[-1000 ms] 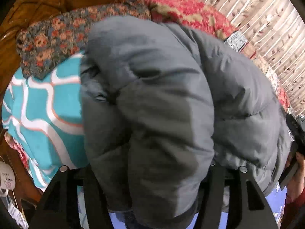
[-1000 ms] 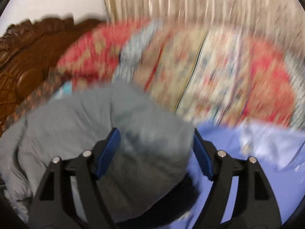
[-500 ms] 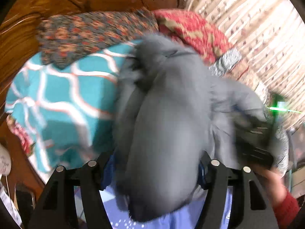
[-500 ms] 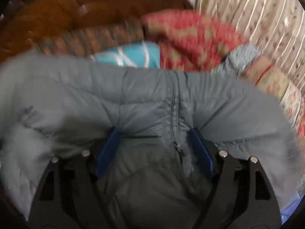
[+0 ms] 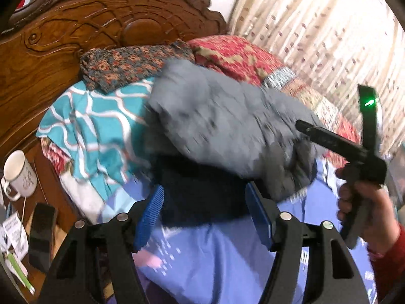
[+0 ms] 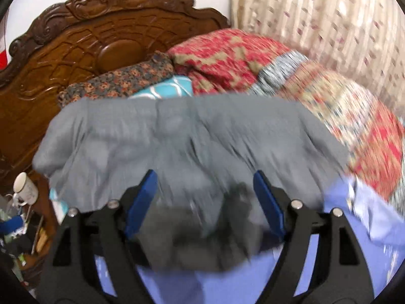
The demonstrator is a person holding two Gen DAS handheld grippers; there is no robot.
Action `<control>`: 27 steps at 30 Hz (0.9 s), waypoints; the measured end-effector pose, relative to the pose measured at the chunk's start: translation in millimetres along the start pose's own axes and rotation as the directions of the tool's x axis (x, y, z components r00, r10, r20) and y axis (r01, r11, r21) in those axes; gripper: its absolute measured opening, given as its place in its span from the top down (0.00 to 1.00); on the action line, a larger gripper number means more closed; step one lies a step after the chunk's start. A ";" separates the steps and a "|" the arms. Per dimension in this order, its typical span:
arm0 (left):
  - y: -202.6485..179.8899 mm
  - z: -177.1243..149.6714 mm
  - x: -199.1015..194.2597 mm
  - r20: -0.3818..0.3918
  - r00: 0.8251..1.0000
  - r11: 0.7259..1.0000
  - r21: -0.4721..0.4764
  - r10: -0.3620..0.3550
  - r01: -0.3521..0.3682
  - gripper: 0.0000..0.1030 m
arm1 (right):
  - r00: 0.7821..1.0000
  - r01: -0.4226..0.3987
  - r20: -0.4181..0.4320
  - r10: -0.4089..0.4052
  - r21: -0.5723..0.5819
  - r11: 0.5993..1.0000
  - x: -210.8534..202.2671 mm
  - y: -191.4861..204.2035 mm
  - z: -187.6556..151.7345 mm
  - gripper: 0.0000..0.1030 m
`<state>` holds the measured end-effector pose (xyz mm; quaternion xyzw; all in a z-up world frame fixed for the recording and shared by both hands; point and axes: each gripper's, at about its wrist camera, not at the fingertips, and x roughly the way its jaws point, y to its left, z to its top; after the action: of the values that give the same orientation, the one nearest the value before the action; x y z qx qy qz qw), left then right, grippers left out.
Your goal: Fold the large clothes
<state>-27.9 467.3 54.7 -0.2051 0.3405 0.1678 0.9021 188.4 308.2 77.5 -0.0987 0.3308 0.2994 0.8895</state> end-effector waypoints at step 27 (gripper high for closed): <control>-121.0 -154.5 -23.0 0.002 0.975 0.951 0.219 0.224 -0.219 0.00 | 0.991 0.028 -0.131 -0.007 0.160 0.987 -178.6 -62.6 -247.9 0.09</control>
<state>-75.0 284.7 -4.4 -0.0673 0.3880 0.2273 0.8907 -12.9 81.9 2.9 -0.0483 0.4102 0.2566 0.8738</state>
